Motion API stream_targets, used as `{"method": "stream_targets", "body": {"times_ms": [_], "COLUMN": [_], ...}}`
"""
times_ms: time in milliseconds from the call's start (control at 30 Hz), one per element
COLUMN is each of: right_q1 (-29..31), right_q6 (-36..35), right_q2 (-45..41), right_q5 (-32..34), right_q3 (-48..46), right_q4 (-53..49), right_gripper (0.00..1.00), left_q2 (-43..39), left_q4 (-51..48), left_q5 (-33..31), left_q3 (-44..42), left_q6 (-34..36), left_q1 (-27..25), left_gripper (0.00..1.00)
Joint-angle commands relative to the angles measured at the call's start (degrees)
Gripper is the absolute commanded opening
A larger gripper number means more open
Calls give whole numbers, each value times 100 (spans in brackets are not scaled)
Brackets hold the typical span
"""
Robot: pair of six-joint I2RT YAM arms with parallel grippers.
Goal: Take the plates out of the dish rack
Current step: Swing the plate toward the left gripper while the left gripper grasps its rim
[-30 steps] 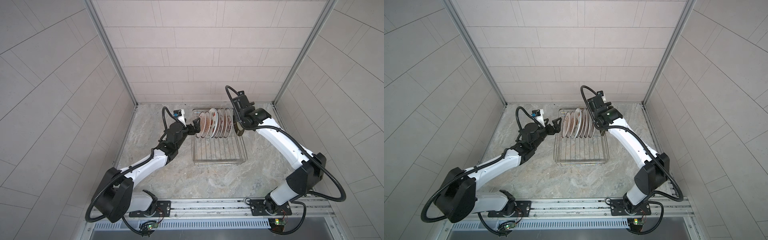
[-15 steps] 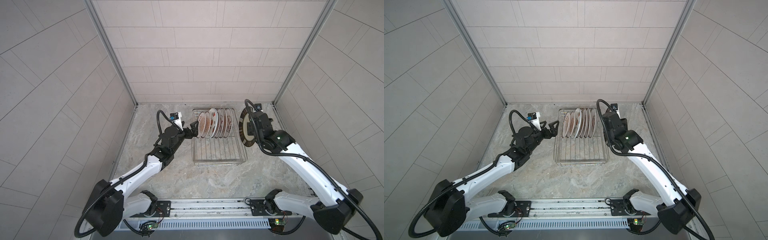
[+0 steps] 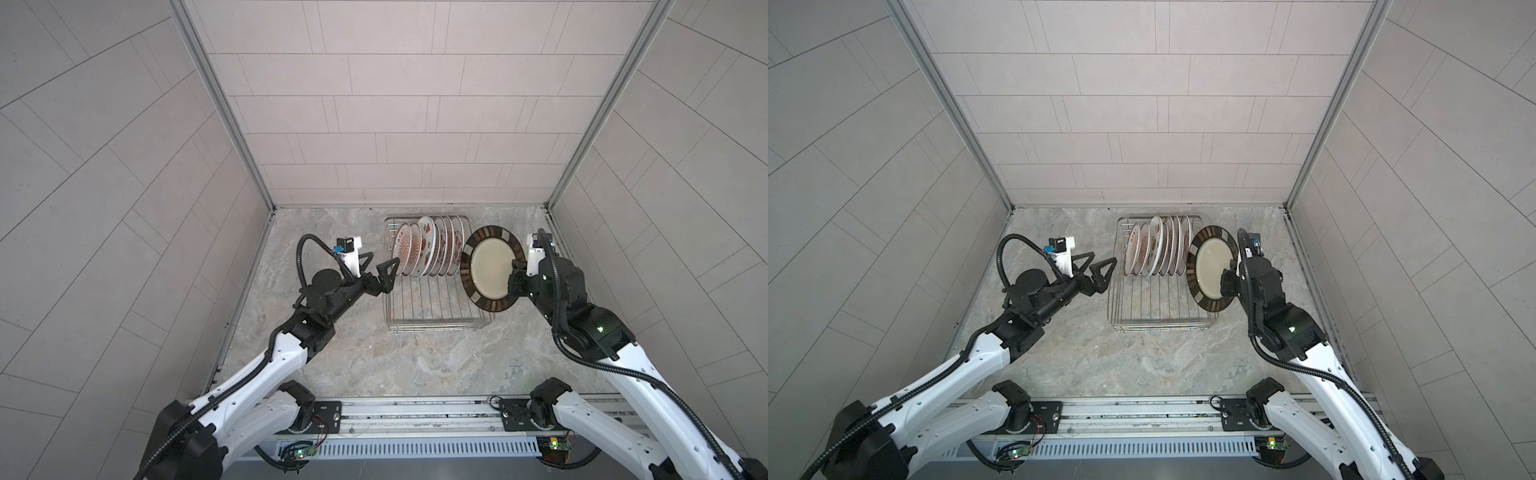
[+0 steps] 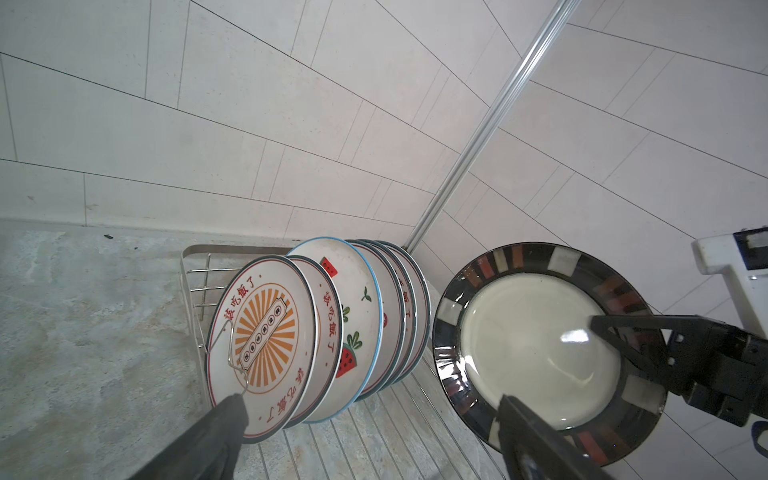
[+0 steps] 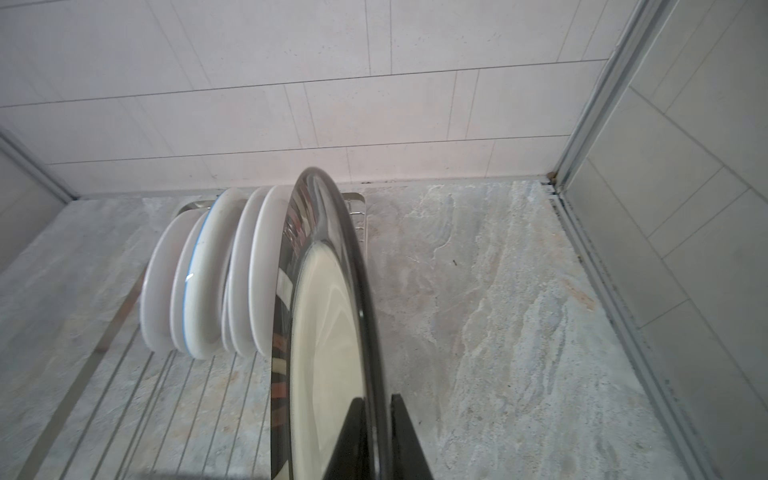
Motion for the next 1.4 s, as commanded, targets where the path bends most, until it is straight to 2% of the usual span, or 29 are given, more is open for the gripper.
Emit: {"method": "stream_targets", "body": {"times_ms": [0,100,233,367,633,733,867,900,933,1000,1300,1367], "right_q1": [-5,-2,-5,-10,5,115,321,386,452,555,619,614], "right_q6": [476,558,742,1116,2304,2579,2741,2738,2730,2704,2733,2686], "right_q2": [-418,-345,-320,-156,238,418,478,487,498,536,859,941], "right_q5": [-918,-1332,-1651,-2379,-3644,-3817,-3712,-3679,-3623,-3546,-3524,-3505], "right_q3": [32,-45,-228,-418,-988,-1124,-1288,-1311,-1329,-1402,-1595,-1573], "right_q4": [1086,1136,1422,2085,3867,4302,4647,4676,4686,4782,5202,5196], "right_gripper": [5,4,4,4,4,4,4,4,4,4,3,3], "left_q2": [-229,-466,-551,-377,-208,-106,-71,-78,-78,-94,4,95], "left_q4": [-183,-392,235,316,296,687,1014,1093,1126,1130,1401,1603], "left_q5": [-54,-318,392,880,829,861,965,997,1005,1009,1189,1258], "left_q3": [-210,-350,-633,-573,-744,-913,-1046,-1069,-1082,-1099,-1316,-1385], "left_q6": [133,167,-264,-676,-1451,-1948,-2326,-2387,-2437,-2478,-2725,-2817], "left_q1": [-128,-198,-196,-199,-197,-194,-201,-212,-234,-285,-341,-334], "left_gripper": [100,100,100,100,99,95,85,79,69,58,31,30]}}
